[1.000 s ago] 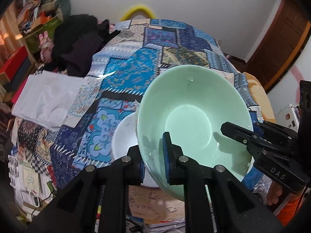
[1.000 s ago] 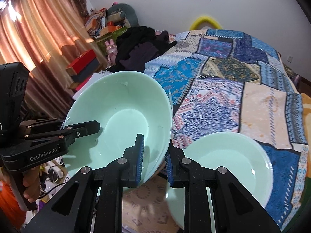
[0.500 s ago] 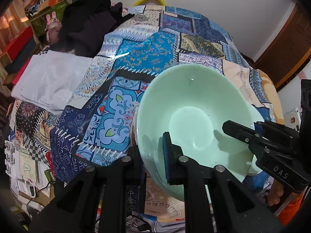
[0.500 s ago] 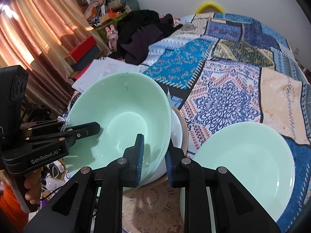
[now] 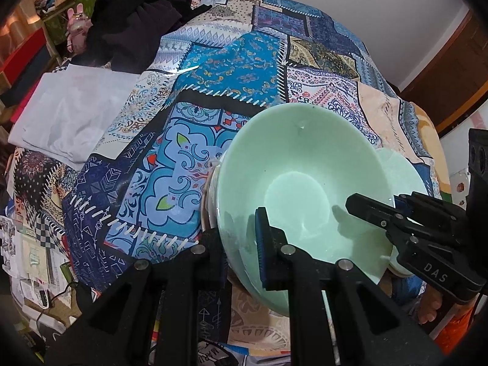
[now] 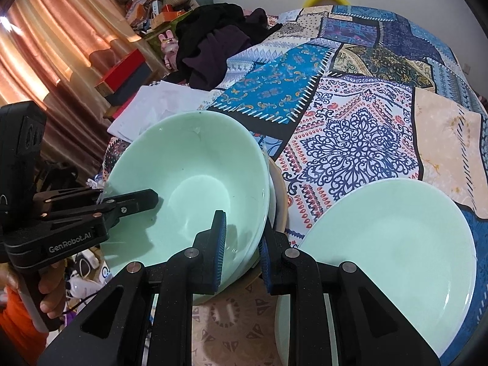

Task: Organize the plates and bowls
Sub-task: 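Lower the mint green bowl into the white bowl with both grippers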

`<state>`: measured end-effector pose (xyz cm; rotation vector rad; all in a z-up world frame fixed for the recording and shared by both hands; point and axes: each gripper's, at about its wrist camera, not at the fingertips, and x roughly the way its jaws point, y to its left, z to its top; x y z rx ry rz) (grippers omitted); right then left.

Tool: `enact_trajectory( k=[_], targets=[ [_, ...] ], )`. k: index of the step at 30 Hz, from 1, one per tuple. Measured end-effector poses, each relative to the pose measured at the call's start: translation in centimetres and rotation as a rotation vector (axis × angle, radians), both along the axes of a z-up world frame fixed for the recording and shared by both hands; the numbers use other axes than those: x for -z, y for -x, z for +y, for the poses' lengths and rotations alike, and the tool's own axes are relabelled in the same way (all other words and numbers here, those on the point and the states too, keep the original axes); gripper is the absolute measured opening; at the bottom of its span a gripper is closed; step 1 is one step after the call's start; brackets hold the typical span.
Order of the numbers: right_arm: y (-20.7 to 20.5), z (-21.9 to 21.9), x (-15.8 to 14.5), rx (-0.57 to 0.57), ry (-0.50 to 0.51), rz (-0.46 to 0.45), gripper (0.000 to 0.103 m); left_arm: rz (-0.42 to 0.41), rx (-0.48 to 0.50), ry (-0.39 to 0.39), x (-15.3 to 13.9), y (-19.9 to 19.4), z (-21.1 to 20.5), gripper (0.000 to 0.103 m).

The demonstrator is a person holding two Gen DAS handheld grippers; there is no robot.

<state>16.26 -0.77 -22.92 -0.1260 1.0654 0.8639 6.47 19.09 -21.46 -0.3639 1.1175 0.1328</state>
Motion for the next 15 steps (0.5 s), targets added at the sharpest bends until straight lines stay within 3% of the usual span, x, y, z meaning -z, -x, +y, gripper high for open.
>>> enact_trajectory(
  k=[15],
  targets=[
    [-0.09,-0.69,-0.24,0.019,0.027,-0.032,0.022,0.019,0.024,-0.073,0.73,-0.54,-0.84,0.015]
  ],
)
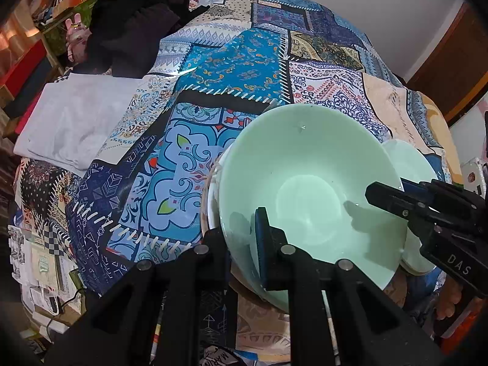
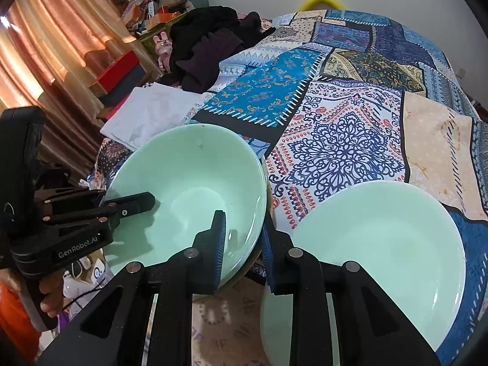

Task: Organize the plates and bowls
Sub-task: 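Lower the mint green bowl into the white bowl with both grippers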

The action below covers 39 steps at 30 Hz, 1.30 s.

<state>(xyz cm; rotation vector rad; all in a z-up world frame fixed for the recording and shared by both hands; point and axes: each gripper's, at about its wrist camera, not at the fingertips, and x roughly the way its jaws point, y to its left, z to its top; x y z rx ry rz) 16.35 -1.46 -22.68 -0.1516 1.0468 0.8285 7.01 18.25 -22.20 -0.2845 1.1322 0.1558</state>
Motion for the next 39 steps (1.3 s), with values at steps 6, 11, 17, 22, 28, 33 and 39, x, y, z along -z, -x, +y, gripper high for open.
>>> enact_trajectory(
  k=[6,11,17,22,28,33,39],
  targets=[
    [-0.1,-0.5,0.4,0.005,-0.001,0.019,0.026,0.025,-0.007,0.024,-0.7,-0.7,-0.1,0.016],
    [0.0,-0.7,-0.3,-0.006,-0.016,0.0,0.027,0.013,-0.013,0.021,-1.6,-0.9,0.2,0.021],
    [-0.1,-0.8,-0.4,-0.002,-0.014,-0.007,0.029,-0.045,-0.02,-0.012,-3.5,-0.2,0.6,0.03],
    [-0.3,-1.0,-0.5,0.004,-0.013,-0.007,0.03,-0.079,-0.016,-0.023,-4.4,0.5,1.0,0.041],
    [-0.6,-1.0,-0.1,0.012,-0.007,0.001,0.034,-0.033,-0.044,0.005,-2.3,1.5,2.1,0.041],
    [-0.9,-0.5,0.8,0.007,0.009,0.026,0.035,-0.006,-0.054,0.06,-0.3,2.3,2.6,0.042],
    [-1.0,0.5,1.6,-0.018,0.023,0.045,0.035,0.008,-0.054,0.15,1.1,2.2,2.8,0.042]
  ],
)
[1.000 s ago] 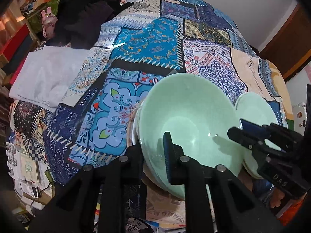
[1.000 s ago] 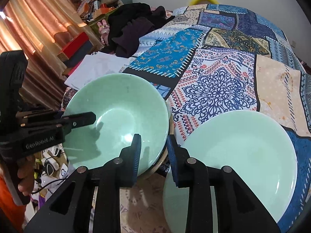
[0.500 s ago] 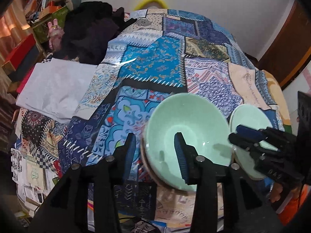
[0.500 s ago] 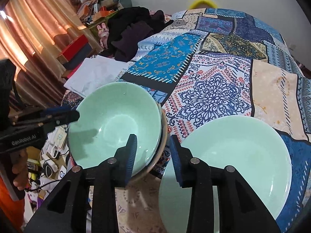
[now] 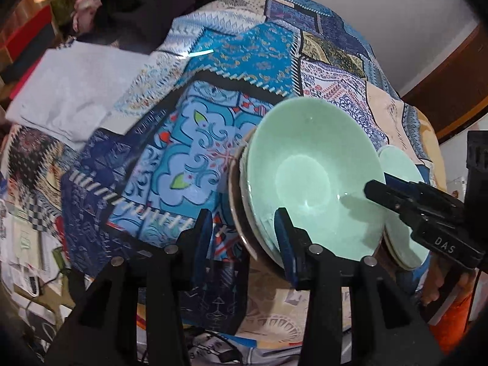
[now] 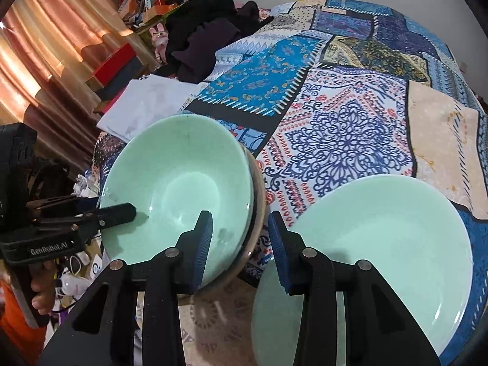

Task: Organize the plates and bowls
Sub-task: 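Lower the mint green bowl into the white bowl with both grippers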

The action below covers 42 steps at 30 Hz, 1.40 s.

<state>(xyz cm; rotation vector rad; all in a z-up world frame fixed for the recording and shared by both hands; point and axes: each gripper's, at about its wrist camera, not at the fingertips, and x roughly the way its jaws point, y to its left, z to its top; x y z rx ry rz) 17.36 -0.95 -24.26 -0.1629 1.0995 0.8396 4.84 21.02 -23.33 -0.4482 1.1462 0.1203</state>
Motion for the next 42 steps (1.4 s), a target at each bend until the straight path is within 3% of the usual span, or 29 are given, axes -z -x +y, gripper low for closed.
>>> enact_trajectory(
  k=[13,20,30,42],
  targets=[
    [-0.2,1.4,1.0,-0.029,0.033,0.003,0.038,0.045,0.028,0.071,2.7,-1.2,-1.2,0.042],
    [-0.3,2.2,2.1,-0.05,0.064,0.007,0.038,0.029,0.031,0.061,2.4,-1.2,-1.5,0.039],
    [-0.5,1.9,1.8,-0.012,0.059,-0.005,0.028,0.029,-0.027,0.068,2.0,-1.4,-1.4,0.038],
    [0.1,1.1,-0.3,0.012,0.009,-0.016,0.026,0.012,-0.084,0.064,0.2,-0.7,-1.4,0.038]
  ],
)
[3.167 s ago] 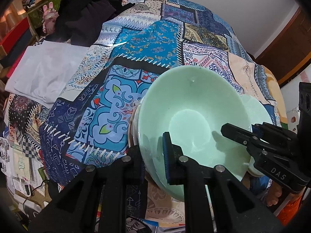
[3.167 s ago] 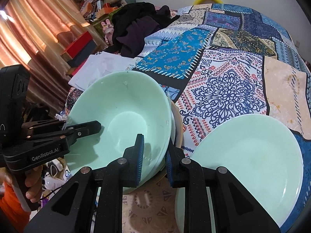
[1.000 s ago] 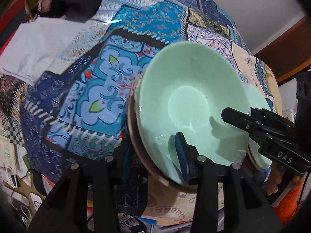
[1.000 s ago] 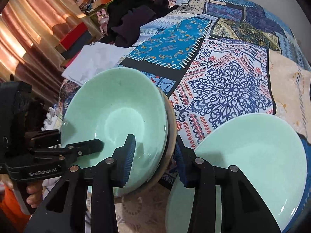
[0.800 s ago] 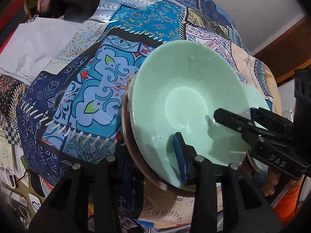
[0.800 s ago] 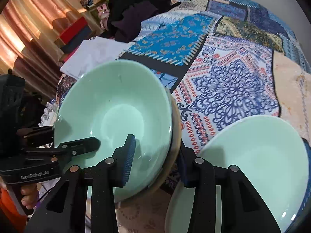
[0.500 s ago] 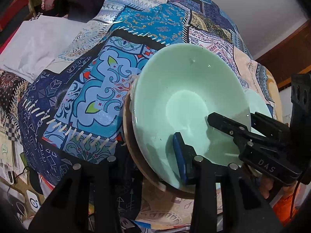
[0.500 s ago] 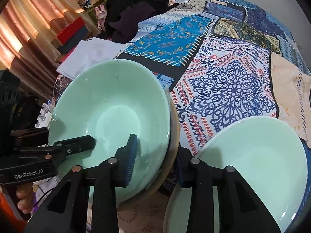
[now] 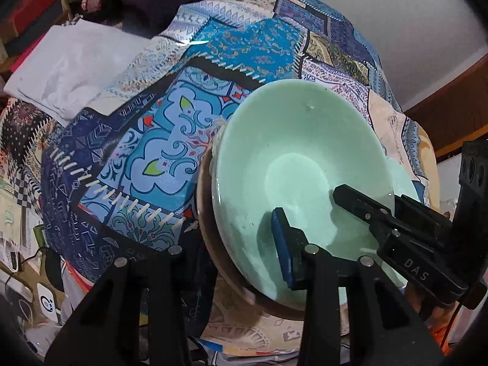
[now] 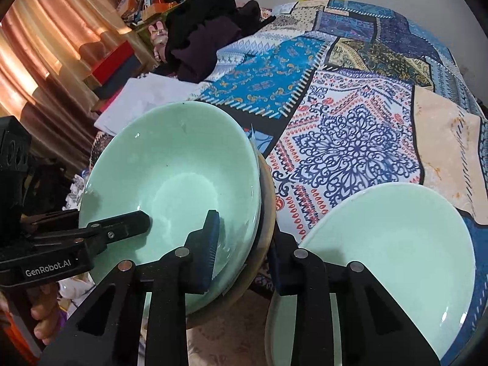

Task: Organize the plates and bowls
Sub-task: 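Lower the mint green bowl into the white bowl with both grippers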

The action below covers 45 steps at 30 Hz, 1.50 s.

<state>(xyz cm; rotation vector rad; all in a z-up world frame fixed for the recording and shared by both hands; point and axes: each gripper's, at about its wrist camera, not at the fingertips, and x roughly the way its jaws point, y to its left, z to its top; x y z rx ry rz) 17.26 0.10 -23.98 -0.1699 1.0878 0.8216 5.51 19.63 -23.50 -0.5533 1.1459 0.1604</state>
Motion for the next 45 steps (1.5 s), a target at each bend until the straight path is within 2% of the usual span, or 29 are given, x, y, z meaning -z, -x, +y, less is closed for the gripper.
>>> enact_trajectory(
  k=[11,20,33,45],
  targets=[
    [-0.4,-2.9,-3.3,0.056,-0.05,-0.052,0.026,-0.065,0.04,-0.029,-3.7,-0.8,-1.8,0.038],
    [-1.0,-6.2,-5.3,0.122,-0.058,-0.099,0.026,-0.112,0.115,-0.05,-5.8,-2.3,-5.1,0.038],
    [-1.2,-11.6,-6.4,0.216,-0.065,-0.125,0.026,-0.126,0.219,-0.048,-6.9,-4.5,-10.4,0.038],
    [-1.9,-15.1,-4.8,0.263,-0.054,-0.087,0.026,-0.078,0.285,-0.045,-5.7,-6.1,-14.2,0.038]
  ],
)
